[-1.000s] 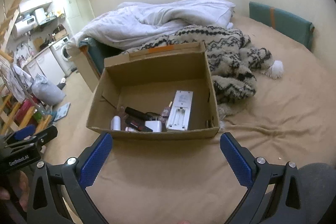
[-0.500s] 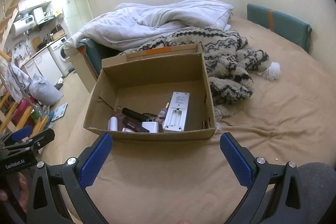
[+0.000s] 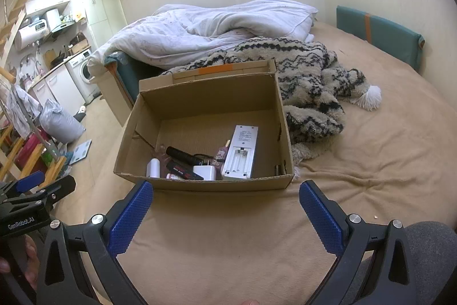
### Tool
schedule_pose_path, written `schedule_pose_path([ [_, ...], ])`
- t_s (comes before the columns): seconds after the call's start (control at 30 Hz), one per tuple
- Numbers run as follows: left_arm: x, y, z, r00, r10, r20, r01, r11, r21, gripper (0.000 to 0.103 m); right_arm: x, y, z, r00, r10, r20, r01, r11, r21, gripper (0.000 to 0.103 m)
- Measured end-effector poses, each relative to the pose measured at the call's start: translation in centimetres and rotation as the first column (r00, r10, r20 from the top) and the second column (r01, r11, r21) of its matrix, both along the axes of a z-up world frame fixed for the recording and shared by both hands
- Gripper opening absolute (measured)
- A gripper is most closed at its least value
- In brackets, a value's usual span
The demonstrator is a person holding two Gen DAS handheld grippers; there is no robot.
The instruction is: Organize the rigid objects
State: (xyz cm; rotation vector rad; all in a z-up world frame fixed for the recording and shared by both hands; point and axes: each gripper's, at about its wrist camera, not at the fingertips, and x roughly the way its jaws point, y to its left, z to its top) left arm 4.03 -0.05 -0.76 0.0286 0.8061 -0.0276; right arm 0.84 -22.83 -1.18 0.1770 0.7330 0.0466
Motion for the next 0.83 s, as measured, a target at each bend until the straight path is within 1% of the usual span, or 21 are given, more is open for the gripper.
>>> schedule_pose_path([
  [0.37,-0.07,0.12,-0.19,1.0,-0.007,-0.014,0.007,1.0,0.0,0.103,0.01,0.03,-0.01,1.0,0.002,0.0,-0.002,1.0,-0.001,0.103],
  [0.83,-0.13,0.06,-0.19,1.0,-0.011,-0.012,0.011,1.0,-0.002,0.103,0.02,0.07,-0.01,1.0,0.001,0.0,-0.001,1.0,-0.001,0.103],
])
